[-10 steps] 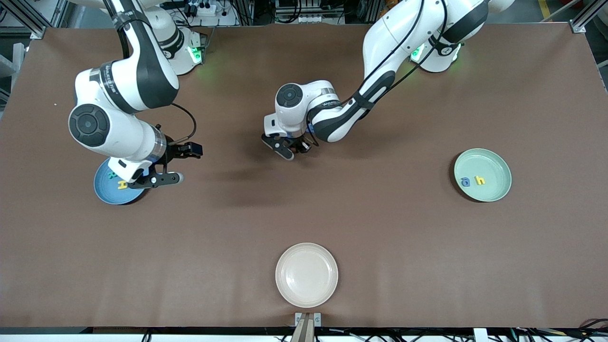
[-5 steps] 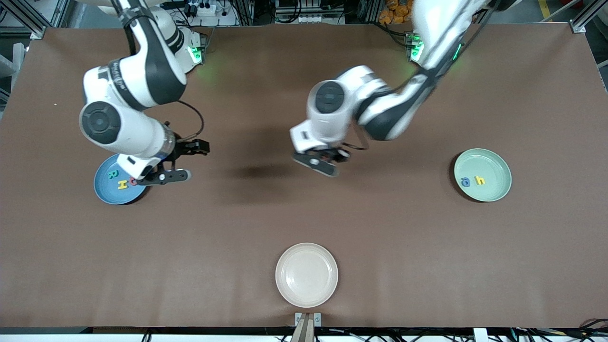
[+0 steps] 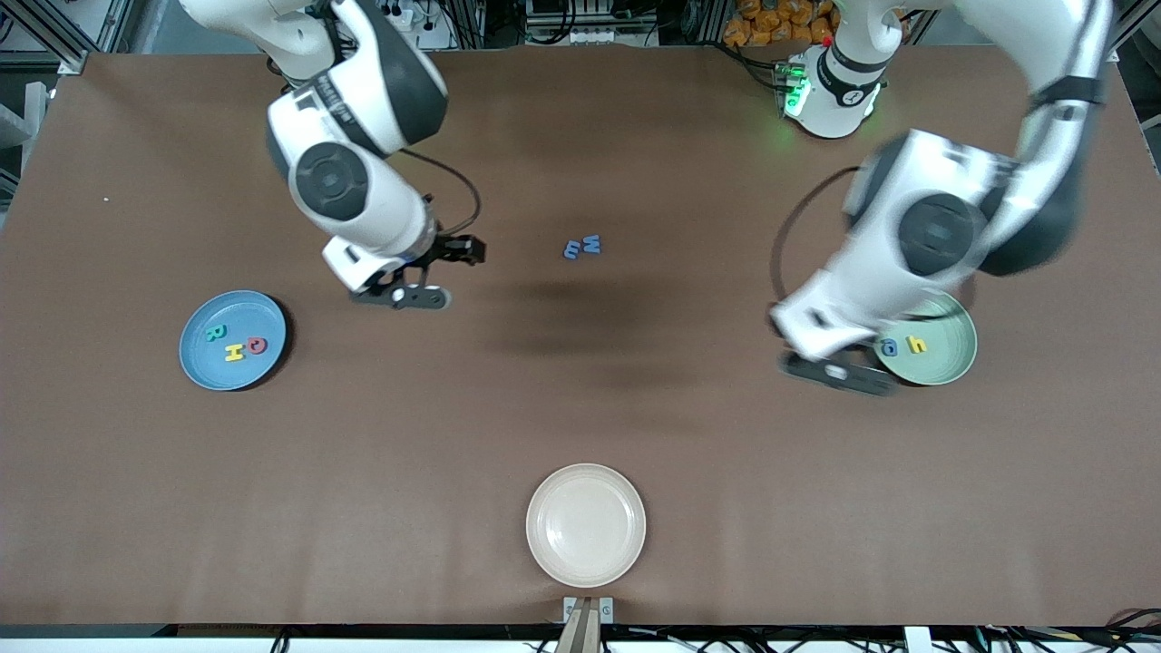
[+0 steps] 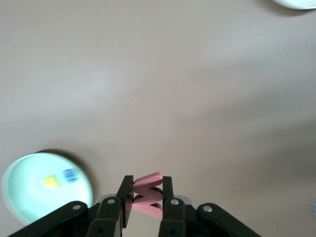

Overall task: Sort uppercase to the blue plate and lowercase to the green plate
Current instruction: 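Drop the pink m on the green plate while the right gripper reaches blue M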

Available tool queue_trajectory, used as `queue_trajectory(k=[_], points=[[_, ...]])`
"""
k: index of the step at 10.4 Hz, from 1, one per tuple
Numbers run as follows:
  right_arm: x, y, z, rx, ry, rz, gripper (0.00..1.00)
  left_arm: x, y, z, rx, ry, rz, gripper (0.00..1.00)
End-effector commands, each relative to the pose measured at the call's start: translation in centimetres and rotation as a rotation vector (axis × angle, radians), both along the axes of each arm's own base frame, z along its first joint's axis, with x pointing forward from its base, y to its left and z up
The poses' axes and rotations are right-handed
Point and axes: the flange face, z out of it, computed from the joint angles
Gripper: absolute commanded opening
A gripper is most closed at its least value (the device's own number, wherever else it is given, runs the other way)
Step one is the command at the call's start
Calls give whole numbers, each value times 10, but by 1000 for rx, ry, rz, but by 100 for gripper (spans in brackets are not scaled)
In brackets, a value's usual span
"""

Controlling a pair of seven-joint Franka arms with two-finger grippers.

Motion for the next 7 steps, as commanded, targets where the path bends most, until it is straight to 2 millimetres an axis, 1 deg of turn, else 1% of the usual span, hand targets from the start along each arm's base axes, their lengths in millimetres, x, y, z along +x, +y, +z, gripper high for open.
queue_trajectory(k=[1, 2, 3, 4, 5, 6, 7], points=[[-23, 44, -9, -21, -15, -104, 100, 1, 75, -30, 50, 64, 67, 0], [-37, 69, -19, -36, -21, -159, 100, 2, 99, -49, 96, 76, 77, 0], [-50, 92, -31, -55, -24, -227, 100, 0, 123, -71, 105, 76, 98, 0], [-63, 112, -40, -69, -32, -301, 100, -2, 149, -88, 101, 75, 86, 0], [-70, 124, -49, -81, -34, -372, 100, -6, 156, -109, 95, 95, 93, 0], [-78, 133, -57, -99, -30, -416, 100, -15, 174, -131, 96, 125, 110, 0], [-85, 141, -63, -113, -30, -457, 100, -24, 179, -156, 92, 122, 115, 0]])
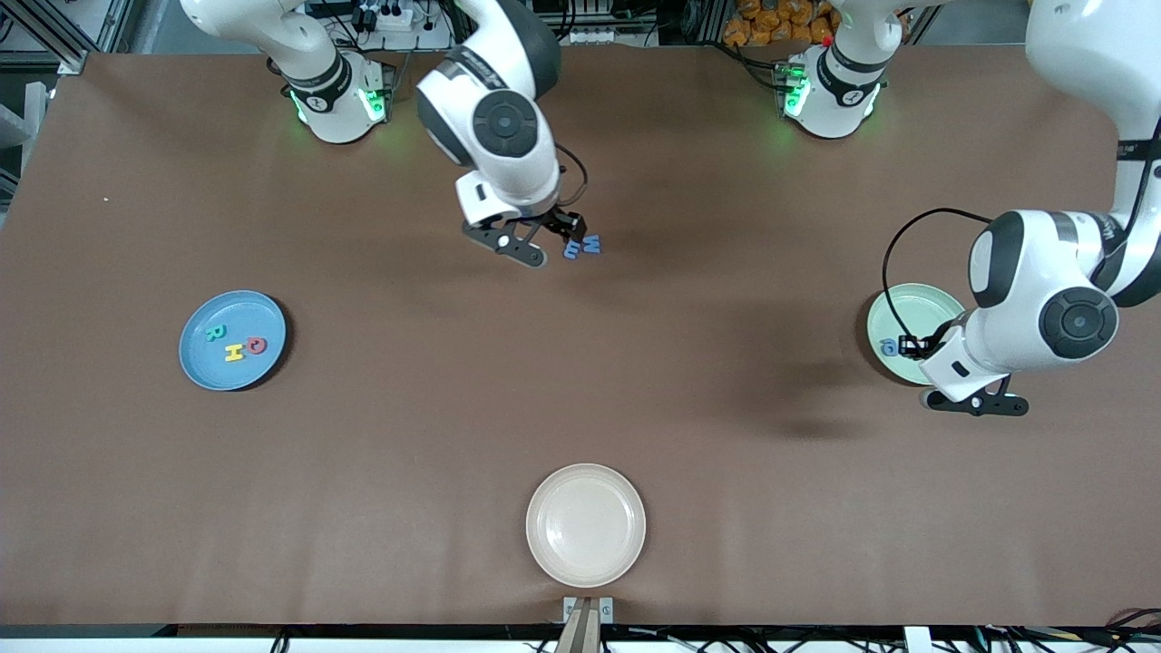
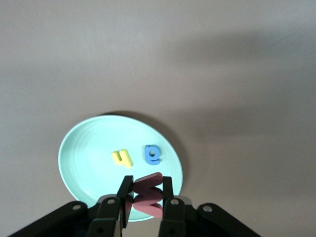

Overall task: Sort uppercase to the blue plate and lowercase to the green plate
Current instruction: 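Drop the pink m on the green plate while the right gripper reaches blue M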

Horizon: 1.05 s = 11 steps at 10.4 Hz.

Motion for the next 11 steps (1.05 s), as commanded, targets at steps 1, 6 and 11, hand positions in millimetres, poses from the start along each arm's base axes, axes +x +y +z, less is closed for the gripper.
queue_trajectory(k=[1, 6, 11], points=[[-14, 16, -11, -15, -8, -118, 100, -24, 27, -48, 13, 10, 7, 0], [-65, 52, -68, -7, -63, -224, 100, -39, 44, -59, 14, 46, 29, 100], [-83, 65, -129, -48, -147, -279, 100, 3, 13, 94, 34, -63, 1, 100]])
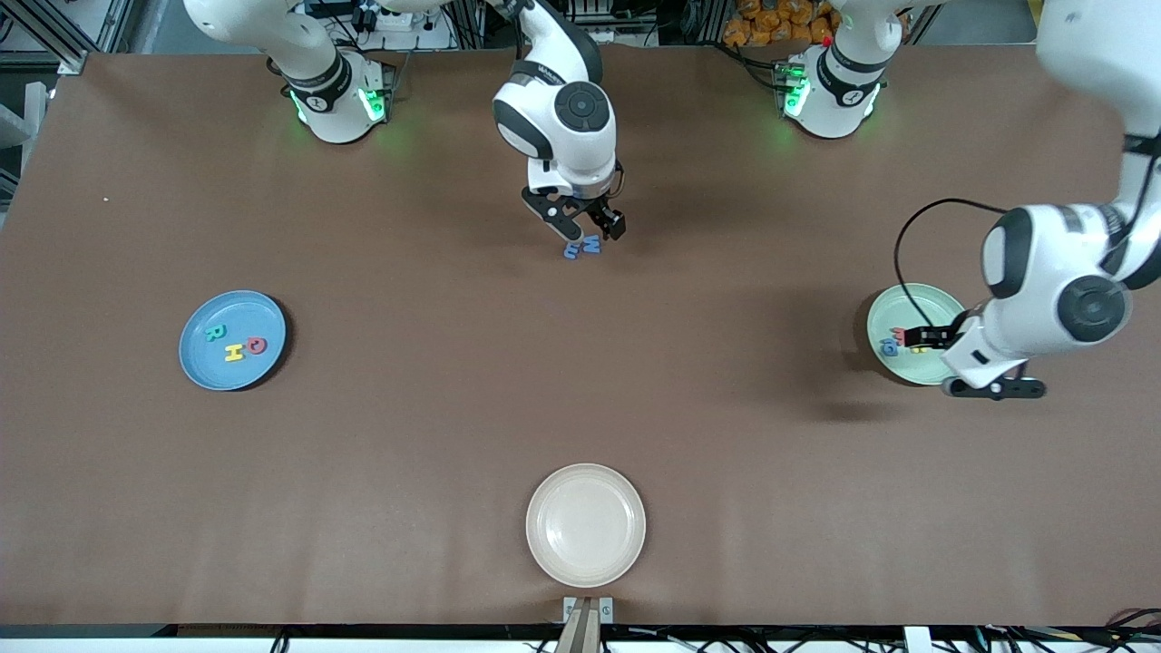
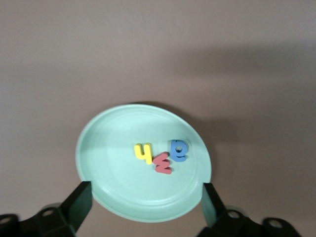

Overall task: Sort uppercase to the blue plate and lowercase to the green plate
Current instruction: 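Drop the pink m on the green plate while the right gripper reaches blue M, then grasp the blue M with the right gripper while the left gripper withdraws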

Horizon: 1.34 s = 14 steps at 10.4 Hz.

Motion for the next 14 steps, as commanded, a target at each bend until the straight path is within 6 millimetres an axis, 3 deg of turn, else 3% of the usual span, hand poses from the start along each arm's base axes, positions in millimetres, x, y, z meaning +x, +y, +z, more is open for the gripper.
queue_trajectory(k=[1, 3, 6, 10, 13, 14], points=[[-3, -2, -28, 27, -41, -48, 100, 17, -38, 94, 10, -14, -61, 100], [-6, -4, -45, 43, -49, -103, 100, 13, -78, 160, -8, -92, -105, 100], [-9, -5, -60, 26, -37, -99, 100, -14, -108, 228, -32, -197, -157, 100], [-7, -6, -77, 31, -35, -107, 100, -37, -138, 268, -76, -260, -189, 100], [-4, 0, -81, 31, -35, -144, 100, -37, -139, 268, -77, -255, -191, 100], [-3, 2, -80, 34, -36, -145, 92, -37, -141, 266, -79, -253, -187, 100]])
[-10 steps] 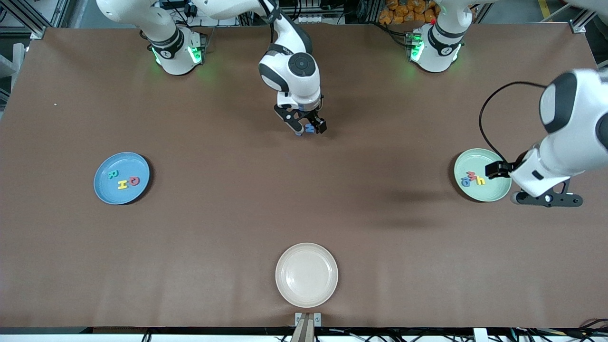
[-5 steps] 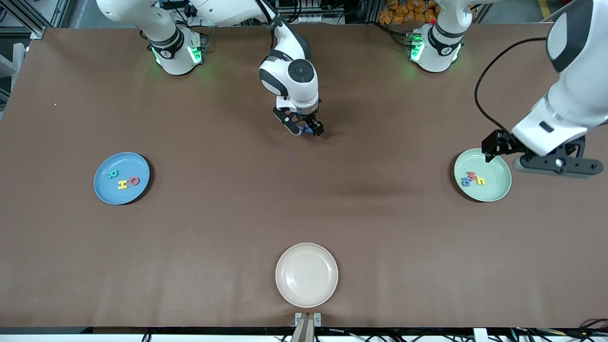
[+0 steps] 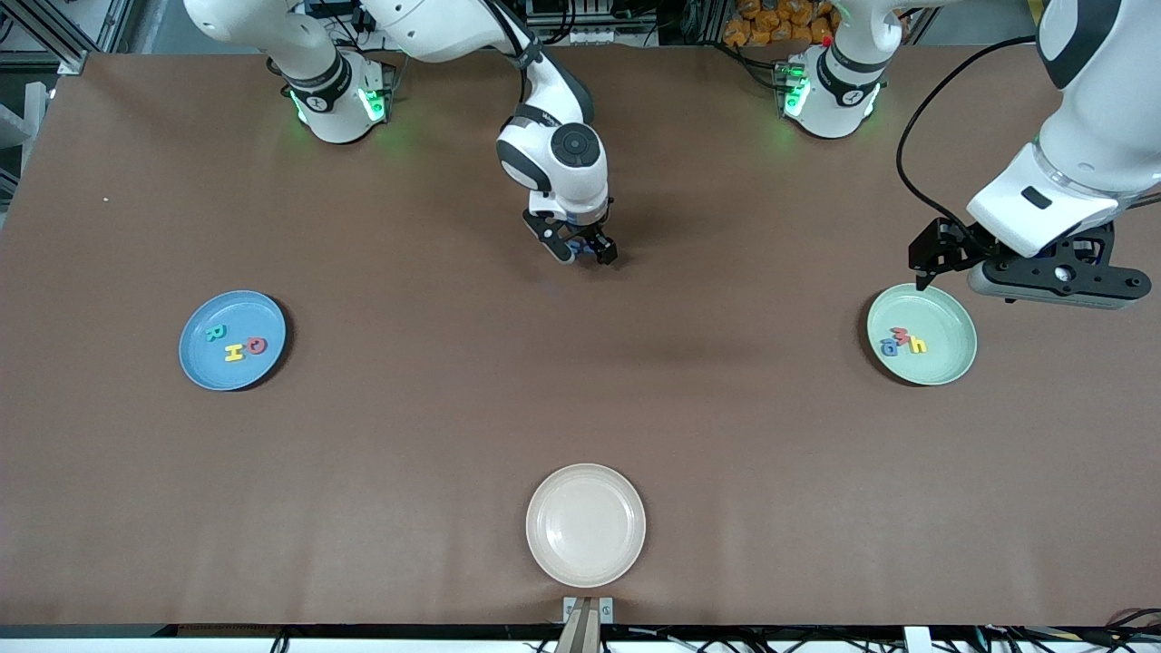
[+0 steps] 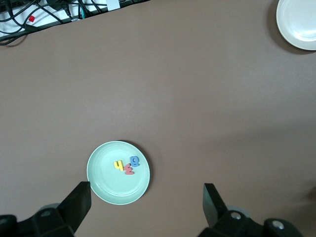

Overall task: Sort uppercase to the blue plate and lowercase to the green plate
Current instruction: 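Grasp the blue M with the right gripper while the left gripper withdraws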

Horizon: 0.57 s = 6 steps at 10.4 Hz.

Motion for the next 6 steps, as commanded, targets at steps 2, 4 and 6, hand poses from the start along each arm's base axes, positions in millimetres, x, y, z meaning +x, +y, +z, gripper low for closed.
queue_trajectory(k=[2, 4, 6], points=[[4, 10, 4, 13, -22, -35, 79, -5, -9, -2, -21, 23, -20, 100], [4, 10, -2, 5, -17, -32, 67, -4, -10, -4, -24, 27, -20, 100], [4, 11, -1, 6, -18, -30, 61, -4, -9, -4, -24, 27, -18, 100]])
